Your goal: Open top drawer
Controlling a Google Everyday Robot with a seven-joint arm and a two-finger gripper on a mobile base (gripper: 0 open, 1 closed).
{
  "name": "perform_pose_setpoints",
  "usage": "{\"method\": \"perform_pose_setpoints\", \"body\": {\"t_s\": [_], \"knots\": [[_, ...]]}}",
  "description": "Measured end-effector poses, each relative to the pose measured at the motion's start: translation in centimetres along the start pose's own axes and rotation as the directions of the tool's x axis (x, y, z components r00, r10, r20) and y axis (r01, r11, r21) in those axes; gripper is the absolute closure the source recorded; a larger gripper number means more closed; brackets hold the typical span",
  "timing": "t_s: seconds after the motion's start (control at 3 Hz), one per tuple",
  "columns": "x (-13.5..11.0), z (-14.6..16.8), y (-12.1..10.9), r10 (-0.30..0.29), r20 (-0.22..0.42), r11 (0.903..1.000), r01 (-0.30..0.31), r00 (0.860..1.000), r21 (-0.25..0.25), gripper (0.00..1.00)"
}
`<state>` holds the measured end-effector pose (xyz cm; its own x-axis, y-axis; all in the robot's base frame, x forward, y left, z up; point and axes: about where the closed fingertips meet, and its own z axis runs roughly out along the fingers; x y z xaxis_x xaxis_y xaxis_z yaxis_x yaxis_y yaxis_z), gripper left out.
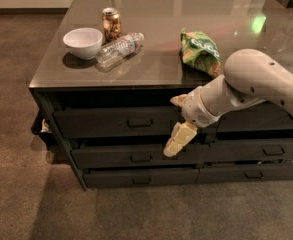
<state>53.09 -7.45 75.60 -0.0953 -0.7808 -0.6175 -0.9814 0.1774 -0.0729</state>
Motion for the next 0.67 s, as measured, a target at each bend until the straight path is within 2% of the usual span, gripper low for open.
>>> {"method": "perform_pose_setpoints", "body": {"t_s": [0.33, 0.67], "knots": [[-1.4, 1.2, -1.9, -0.001, 0.033, 0.9992, 0.000, 0.999, 0.041, 0.00], [-1.9, 3.1, -3.8, 0.018, 0.000, 0.9986, -0.018, 1.000, 0.050, 0.00]]}}
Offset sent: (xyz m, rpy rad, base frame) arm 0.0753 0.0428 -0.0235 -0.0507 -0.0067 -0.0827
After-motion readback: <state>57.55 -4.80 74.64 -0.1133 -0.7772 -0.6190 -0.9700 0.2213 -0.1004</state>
